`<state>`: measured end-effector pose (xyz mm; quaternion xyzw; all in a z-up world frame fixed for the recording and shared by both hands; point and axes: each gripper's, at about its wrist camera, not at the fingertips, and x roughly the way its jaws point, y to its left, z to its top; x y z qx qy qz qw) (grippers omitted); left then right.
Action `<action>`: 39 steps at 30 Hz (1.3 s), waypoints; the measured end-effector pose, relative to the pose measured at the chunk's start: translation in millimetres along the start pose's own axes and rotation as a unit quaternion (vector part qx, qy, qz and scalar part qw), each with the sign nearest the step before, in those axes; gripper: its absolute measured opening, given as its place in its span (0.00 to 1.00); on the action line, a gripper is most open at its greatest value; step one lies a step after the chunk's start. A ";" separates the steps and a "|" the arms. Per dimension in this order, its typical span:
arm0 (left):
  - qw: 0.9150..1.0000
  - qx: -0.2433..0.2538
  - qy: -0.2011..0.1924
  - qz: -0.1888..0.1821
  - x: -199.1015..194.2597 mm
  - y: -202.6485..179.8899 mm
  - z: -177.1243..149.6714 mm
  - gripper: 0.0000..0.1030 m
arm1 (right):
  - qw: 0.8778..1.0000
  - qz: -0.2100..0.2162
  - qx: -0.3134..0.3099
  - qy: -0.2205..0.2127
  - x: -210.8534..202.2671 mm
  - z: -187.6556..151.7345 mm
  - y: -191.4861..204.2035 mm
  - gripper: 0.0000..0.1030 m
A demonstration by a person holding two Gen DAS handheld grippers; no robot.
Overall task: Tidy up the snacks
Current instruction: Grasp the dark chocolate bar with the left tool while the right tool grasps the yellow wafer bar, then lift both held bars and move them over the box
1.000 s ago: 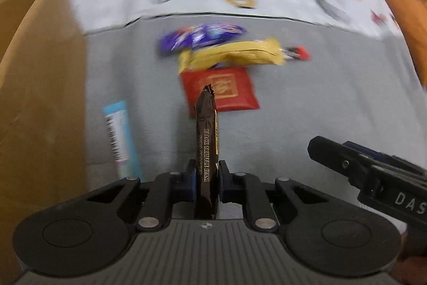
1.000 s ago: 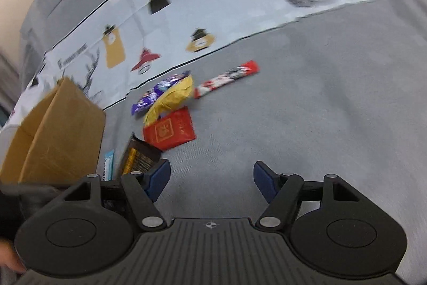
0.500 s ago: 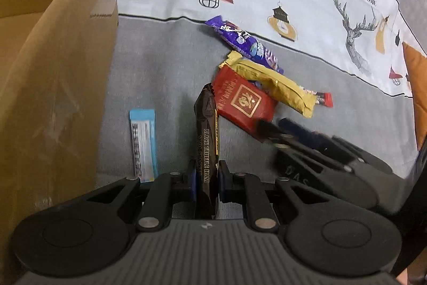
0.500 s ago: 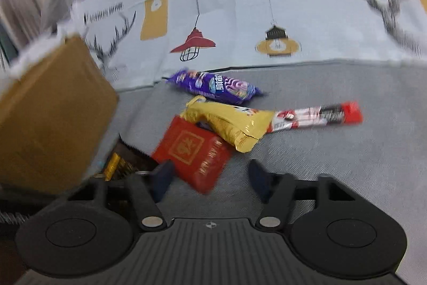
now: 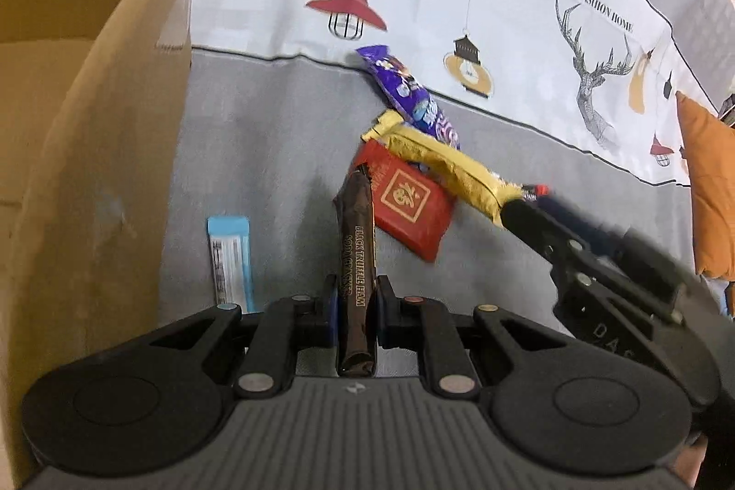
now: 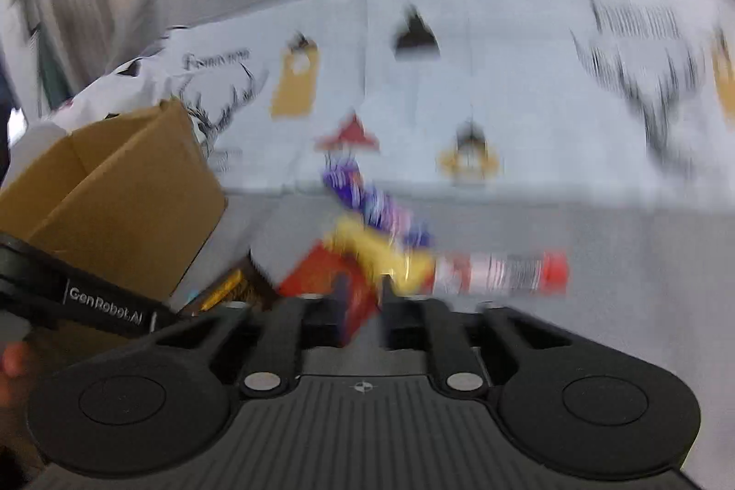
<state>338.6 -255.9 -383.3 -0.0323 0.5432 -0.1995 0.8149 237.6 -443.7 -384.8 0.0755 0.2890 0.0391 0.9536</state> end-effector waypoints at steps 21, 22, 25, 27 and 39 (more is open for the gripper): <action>0.999 0.029 0.029 0.005 9.1 0.4 -28.9 0.16 | 0.992 -0.019 0.102 0.069 36.7 -18.5 -28.1 0.17; 0.999 0.026 0.033 0.003 5.7 0.1 -33.2 0.16 | 0.989 -0.022 0.123 0.074 24.3 -22.8 -26.5 0.17; 0.999 0.037 0.040 -0.008 -2.7 -3.1 -48.2 0.16 | 0.983 -0.047 0.140 0.106 -15.8 -38.2 -12.6 0.17; 0.997 0.061 0.048 -0.011 -1.8 -7.4 -61.9 0.17 | 0.978 -0.055 0.156 0.130 -36.0 -59.4 -4.9 0.18; 0.988 0.150 0.020 -0.033 12.6 -25.6 -61.5 0.16 | 0.990 -0.032 0.103 0.089 -10.8 -57.2 -8.8 0.23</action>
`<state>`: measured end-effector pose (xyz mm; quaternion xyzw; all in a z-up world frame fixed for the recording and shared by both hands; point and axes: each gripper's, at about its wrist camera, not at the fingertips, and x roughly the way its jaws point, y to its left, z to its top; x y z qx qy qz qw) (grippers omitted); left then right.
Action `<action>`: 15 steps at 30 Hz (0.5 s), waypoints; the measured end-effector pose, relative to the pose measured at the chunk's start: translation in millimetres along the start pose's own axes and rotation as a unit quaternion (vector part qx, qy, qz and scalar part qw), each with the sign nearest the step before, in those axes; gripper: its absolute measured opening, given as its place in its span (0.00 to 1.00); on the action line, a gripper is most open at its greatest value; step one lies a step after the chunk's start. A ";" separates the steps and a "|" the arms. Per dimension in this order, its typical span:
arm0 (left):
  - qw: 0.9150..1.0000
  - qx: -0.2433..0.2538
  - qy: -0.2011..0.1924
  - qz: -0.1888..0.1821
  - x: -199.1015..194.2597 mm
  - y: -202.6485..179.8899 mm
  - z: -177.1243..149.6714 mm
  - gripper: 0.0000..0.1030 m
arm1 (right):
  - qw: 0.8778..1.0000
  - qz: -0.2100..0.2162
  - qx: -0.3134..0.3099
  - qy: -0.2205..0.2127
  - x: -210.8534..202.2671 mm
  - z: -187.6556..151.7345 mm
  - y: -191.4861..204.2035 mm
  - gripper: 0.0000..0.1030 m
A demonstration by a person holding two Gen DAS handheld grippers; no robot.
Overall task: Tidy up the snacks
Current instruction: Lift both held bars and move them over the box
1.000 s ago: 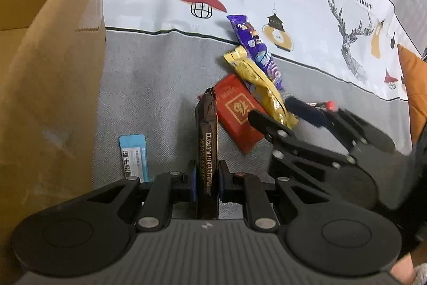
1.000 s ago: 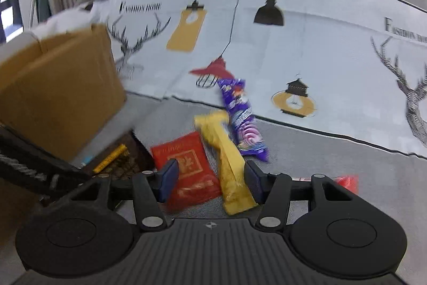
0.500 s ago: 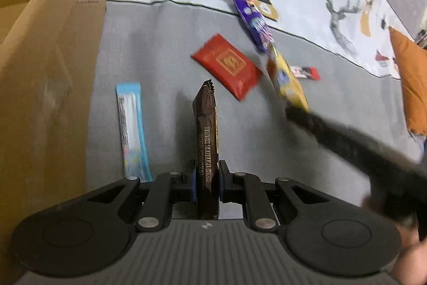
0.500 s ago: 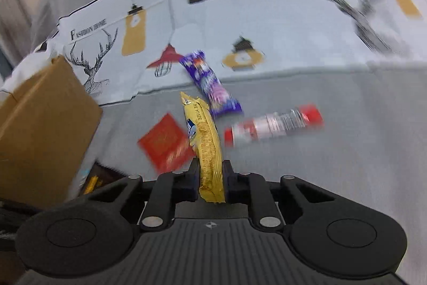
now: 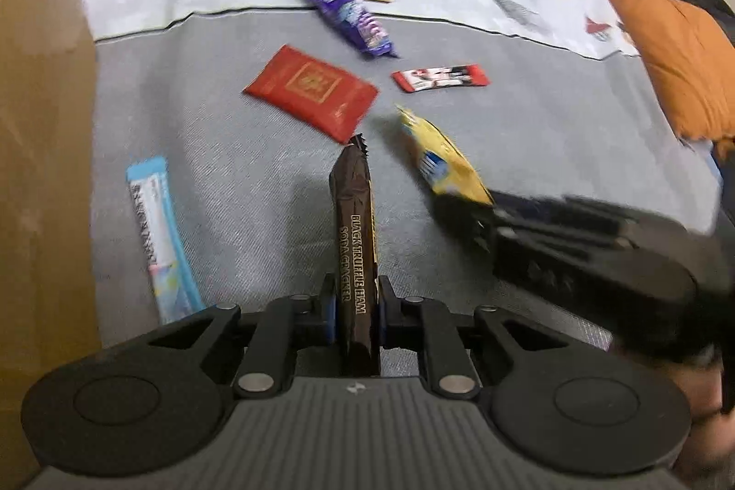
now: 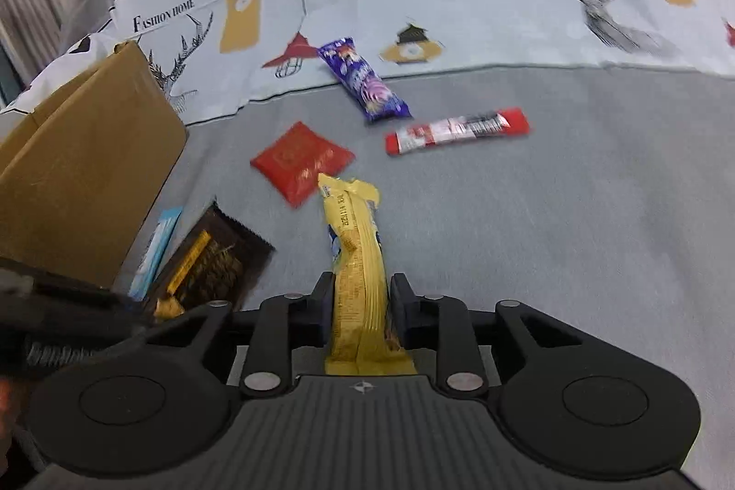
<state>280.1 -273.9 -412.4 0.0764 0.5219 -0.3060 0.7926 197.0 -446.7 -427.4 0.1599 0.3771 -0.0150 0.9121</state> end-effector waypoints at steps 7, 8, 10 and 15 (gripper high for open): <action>0.999 -0.020 0.008 0.032 -40.1 -3.3 -2.5 0.16 | 0.999 0.003 0.031 0.009 -40.7 -2.6 3.2 0.14; 0.999 -0.020 0.002 0.030 -50.2 -4.5 -3.9 0.16 | 0.999 0.005 0.032 0.002 -50.6 -2.8 9.9 0.14; 0.999 -0.015 -0.013 0.027 -71.7 -7.3 -7.7 0.16 | 0.999 0.011 0.034 -0.020 -71.6 -3.1 26.1 0.14; 0.998 -0.012 -0.057 0.024 -135.5 -9.4 -21.6 0.16 | 0.998 0.009 0.016 -0.061 -124.0 -5.6 82.7 0.14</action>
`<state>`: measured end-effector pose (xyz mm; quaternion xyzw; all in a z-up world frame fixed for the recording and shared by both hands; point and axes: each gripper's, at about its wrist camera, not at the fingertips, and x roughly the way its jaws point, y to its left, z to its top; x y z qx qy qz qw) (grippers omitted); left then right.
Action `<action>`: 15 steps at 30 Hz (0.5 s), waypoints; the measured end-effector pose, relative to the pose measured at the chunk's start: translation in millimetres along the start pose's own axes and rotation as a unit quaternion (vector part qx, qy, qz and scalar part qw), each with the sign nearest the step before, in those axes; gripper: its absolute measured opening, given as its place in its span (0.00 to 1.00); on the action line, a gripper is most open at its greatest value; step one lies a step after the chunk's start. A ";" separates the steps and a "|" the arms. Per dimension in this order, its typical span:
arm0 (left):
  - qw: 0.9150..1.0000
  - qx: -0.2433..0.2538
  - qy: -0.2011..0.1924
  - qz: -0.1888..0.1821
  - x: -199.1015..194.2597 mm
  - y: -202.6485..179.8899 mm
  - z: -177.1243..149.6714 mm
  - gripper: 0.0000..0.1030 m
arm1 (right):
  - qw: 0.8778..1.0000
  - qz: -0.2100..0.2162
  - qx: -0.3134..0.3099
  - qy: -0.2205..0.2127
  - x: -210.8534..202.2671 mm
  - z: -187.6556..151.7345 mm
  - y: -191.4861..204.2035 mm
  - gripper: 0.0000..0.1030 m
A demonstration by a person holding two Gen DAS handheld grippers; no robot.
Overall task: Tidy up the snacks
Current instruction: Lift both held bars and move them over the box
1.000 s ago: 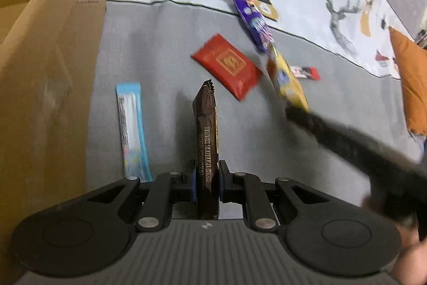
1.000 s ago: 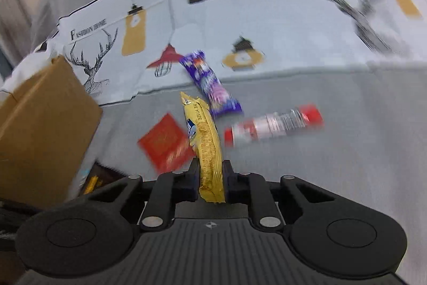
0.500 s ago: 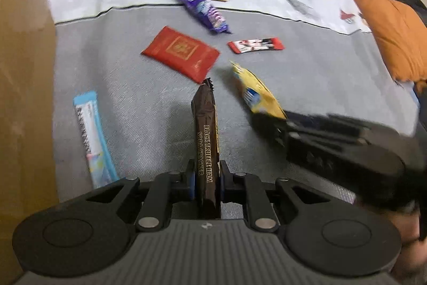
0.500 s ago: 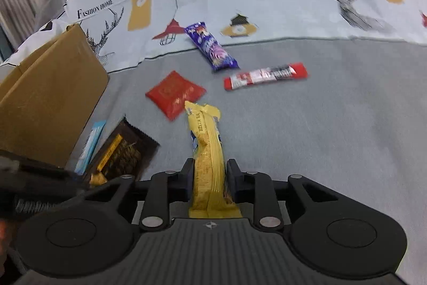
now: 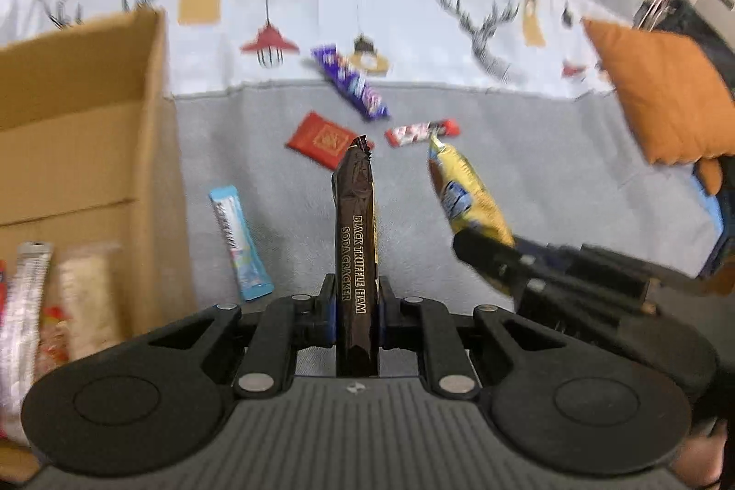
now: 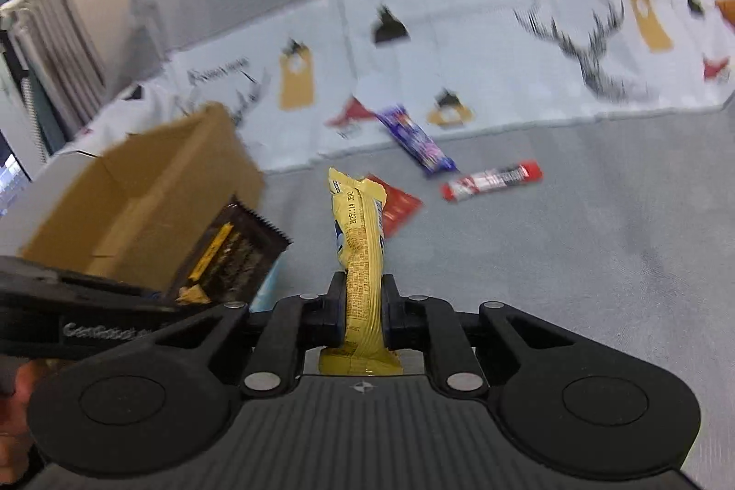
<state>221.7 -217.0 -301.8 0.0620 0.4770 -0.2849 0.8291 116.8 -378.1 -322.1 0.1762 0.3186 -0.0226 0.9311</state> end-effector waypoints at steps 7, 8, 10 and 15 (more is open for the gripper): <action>0.997 0.005 -0.075 0.018 -98.5 14.8 -6.9 0.16 | 0.998 0.027 -0.036 -0.039 -55.5 23.6 77.7 0.14; 0.996 0.005 -0.085 0.021 -111.8 18.0 -7.0 0.16 | 0.998 0.033 -0.039 -0.047 -62.4 28.1 88.4 0.14; 0.994 0.003 -0.108 0.030 -141.4 25.9 -7.1 0.16 | 0.996 0.044 -0.053 -0.063 -76.0 37.7 112.5 0.14; 0.983 -0.008 -0.179 0.050 -218.5 41.8 -7.3 0.16 | 0.987 0.081 -0.089 -0.111 -112.9 65.1 170.4 0.14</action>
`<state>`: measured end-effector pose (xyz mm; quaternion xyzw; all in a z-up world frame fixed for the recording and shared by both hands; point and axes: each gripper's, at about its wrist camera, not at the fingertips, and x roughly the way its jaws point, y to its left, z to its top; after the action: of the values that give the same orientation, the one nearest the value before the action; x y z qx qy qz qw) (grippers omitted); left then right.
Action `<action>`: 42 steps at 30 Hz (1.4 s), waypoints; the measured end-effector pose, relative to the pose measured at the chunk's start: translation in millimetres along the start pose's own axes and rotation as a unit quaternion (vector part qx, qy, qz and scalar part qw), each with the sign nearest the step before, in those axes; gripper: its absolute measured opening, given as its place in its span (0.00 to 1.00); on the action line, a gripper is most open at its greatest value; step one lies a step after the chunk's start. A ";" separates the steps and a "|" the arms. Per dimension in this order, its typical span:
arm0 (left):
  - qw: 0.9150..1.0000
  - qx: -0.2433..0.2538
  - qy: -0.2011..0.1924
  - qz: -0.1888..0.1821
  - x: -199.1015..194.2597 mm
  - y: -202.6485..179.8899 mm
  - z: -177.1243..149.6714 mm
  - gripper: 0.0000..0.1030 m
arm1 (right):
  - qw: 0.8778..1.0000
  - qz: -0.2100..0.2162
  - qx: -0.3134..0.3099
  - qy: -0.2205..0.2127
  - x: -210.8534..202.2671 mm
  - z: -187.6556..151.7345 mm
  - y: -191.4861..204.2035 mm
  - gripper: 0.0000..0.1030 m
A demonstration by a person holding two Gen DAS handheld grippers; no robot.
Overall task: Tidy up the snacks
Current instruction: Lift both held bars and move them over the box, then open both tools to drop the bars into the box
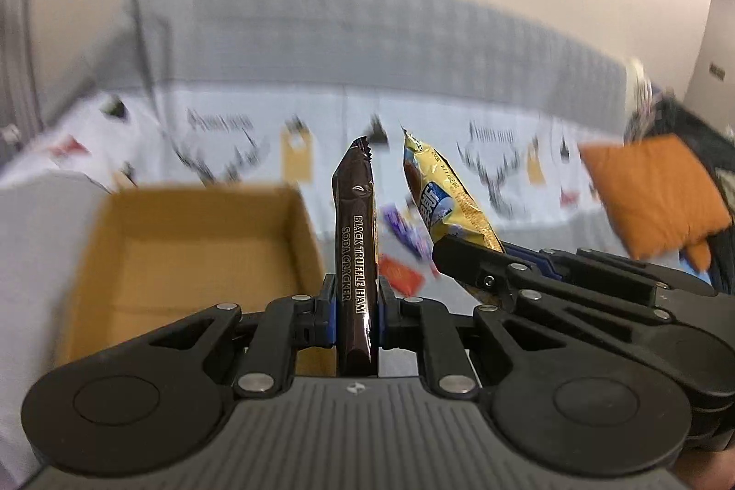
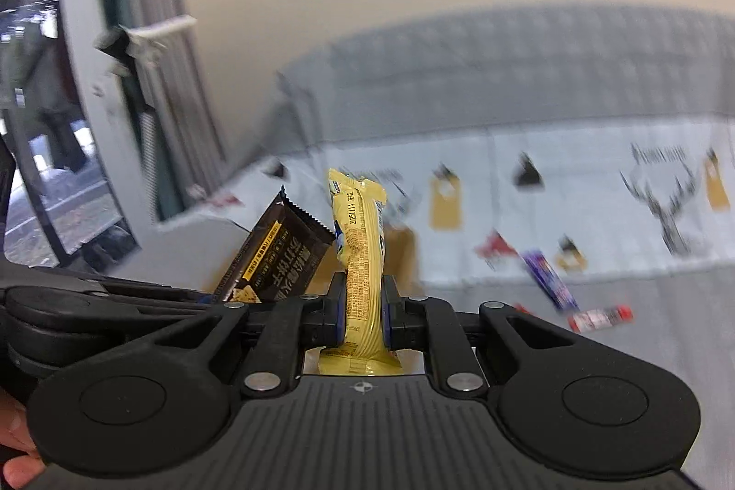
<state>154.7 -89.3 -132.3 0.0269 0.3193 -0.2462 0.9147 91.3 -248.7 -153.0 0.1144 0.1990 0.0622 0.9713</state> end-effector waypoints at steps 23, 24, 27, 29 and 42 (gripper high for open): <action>0.994 -0.107 0.015 0.035 -5.1 113.0 -38.3 0.16 | 0.995 0.055 -0.058 0.054 61.4 -13.7 75.3 0.15; 0.993 -0.111 0.027 0.036 5.4 115.7 -44.1 0.16 | 0.995 0.053 -0.055 0.063 69.5 -19.5 75.6 0.15; 0.991 -0.120 0.056 0.033 37.2 126.5 -55.8 0.16 | 0.994 0.047 -0.043 0.093 93.4 -36.9 66.5 0.15; 0.990 -0.117 0.071 0.035 58.2 134.8 -61.6 0.16 | 0.993 0.045 -0.037 0.107 108.3 -44.0 60.7 0.15; 0.976 -0.128 0.153 0.090 125.4 188.1 -103.4 0.16 | 0.976 0.052 -0.013 0.213 191.4 -100.8 38.8 0.15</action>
<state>268.3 42.7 -309.7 -0.0248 0.4803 -0.1129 0.8695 222.8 -159.5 -304.9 0.0961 0.3944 0.1385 0.9033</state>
